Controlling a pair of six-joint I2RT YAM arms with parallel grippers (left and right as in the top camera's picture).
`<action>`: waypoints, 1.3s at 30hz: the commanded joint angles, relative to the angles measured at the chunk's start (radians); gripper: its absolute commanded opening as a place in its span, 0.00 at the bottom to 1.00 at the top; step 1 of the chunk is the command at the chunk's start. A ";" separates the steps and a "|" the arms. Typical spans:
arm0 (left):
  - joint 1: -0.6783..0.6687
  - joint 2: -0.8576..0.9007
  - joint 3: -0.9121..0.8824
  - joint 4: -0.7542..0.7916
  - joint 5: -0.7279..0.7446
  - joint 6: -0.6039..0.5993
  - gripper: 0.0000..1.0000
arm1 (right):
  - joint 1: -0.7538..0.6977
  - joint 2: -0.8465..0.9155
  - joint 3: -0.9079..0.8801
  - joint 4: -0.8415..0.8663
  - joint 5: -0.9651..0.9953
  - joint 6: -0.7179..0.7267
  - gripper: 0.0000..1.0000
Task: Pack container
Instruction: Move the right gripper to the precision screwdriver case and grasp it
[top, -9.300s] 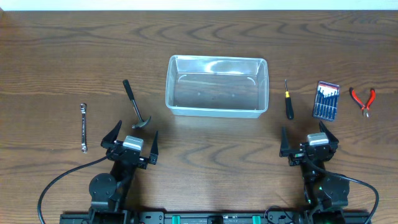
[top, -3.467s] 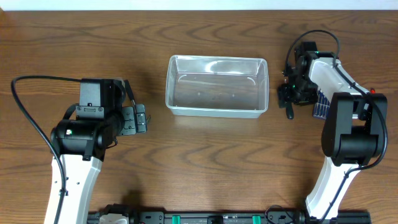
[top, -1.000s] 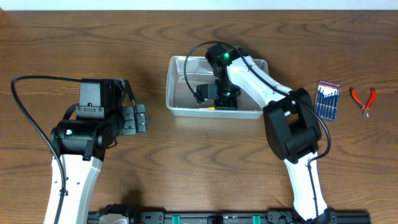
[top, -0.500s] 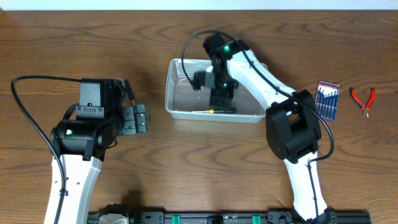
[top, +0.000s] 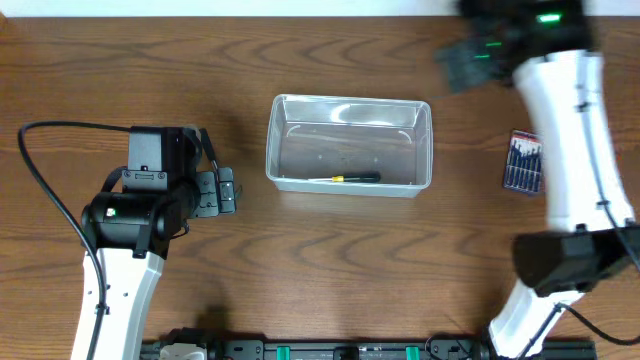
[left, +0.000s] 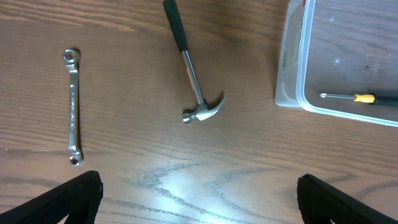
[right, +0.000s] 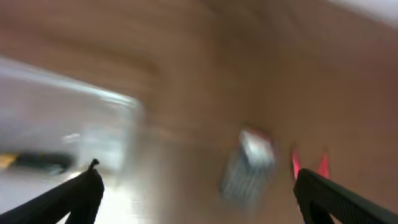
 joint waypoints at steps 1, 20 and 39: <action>0.000 0.001 0.024 -0.002 -0.015 0.013 0.98 | -0.153 0.048 -0.053 -0.053 0.039 0.336 0.99; 0.000 0.001 0.024 -0.002 -0.015 0.013 0.98 | -0.345 0.070 -0.703 0.385 -0.044 0.229 0.99; 0.000 0.001 0.024 -0.003 -0.014 0.013 0.98 | -0.346 0.105 -0.819 0.635 -0.114 0.081 0.99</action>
